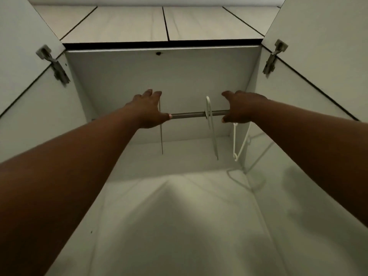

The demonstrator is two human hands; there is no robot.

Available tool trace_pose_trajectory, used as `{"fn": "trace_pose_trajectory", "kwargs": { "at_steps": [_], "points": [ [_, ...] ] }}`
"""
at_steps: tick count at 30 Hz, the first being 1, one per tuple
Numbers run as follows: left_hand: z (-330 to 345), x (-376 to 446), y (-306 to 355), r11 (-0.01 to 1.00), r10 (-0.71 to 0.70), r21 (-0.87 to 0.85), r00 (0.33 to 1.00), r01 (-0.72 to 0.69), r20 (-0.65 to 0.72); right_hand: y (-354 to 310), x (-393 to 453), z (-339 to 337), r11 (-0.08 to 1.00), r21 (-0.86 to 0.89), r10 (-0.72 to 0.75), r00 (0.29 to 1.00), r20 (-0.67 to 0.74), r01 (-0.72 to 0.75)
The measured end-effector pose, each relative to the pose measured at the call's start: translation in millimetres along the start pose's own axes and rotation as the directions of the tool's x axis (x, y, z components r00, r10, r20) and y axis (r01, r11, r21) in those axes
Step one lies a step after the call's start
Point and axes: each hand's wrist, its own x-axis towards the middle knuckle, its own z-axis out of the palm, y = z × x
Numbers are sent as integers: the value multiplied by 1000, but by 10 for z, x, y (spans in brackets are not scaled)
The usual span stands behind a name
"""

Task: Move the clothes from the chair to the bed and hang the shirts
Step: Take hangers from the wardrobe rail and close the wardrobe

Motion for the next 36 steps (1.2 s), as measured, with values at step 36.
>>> {"fn": "trace_pose_trajectory", "kwargs": {
  "at_steps": [36],
  "points": [
    [989,645,-344,931,-346,29,905,364,-249,188,841,1555,989,149,74,930,-361,-21]
  ]
}}
